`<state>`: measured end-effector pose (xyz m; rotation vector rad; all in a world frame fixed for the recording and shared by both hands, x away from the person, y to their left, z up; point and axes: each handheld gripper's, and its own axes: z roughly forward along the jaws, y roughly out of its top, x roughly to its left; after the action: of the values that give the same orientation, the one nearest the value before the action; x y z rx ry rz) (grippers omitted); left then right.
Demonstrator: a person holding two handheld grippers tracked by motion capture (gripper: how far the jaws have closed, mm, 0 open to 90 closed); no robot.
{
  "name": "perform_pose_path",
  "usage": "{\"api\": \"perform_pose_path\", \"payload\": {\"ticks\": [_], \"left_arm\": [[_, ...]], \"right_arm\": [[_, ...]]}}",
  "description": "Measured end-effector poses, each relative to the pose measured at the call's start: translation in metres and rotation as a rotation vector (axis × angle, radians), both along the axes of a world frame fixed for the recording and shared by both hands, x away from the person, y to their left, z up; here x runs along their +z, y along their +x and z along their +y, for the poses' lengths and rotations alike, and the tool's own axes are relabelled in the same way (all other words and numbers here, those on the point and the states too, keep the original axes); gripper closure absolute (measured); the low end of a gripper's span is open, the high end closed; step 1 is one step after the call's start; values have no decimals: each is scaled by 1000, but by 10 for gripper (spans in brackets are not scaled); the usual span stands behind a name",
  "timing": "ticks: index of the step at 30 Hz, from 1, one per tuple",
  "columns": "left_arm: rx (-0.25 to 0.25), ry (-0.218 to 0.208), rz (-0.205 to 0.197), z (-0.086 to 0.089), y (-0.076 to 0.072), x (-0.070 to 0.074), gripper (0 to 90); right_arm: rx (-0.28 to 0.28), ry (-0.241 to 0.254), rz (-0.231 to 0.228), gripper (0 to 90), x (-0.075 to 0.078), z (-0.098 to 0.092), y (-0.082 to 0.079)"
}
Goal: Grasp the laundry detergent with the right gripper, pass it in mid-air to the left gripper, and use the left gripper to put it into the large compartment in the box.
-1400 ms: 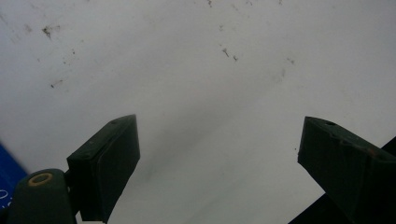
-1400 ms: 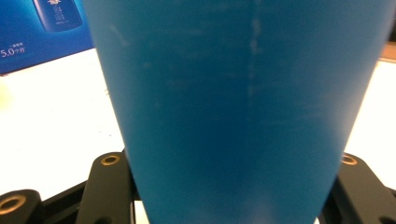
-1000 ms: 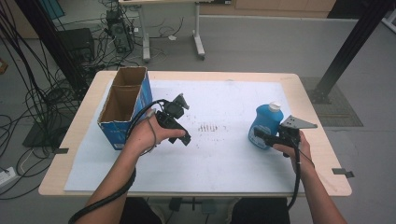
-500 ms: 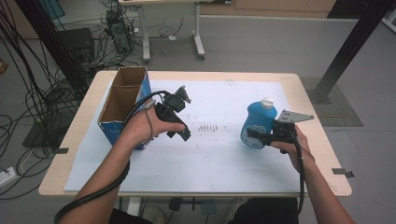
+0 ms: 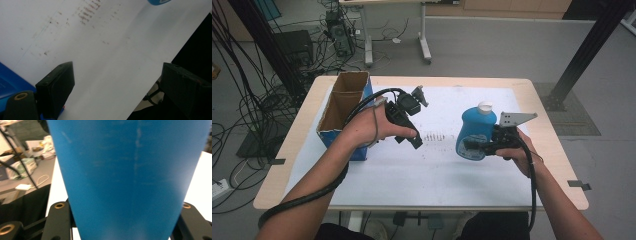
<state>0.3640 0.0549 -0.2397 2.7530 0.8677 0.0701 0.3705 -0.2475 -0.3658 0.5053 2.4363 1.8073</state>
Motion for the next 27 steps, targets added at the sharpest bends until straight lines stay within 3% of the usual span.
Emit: {"api": "perform_pose_path", "payload": {"ticks": [17,27], "left_arm": [[-194,-54,9,-22,-13,32,129],[-264,-44,6,-31,-18,38,129]], "right_arm": [[205,11,-8,434,14,39,-8],[284,-4,-12,434,17,58,-15]]}}
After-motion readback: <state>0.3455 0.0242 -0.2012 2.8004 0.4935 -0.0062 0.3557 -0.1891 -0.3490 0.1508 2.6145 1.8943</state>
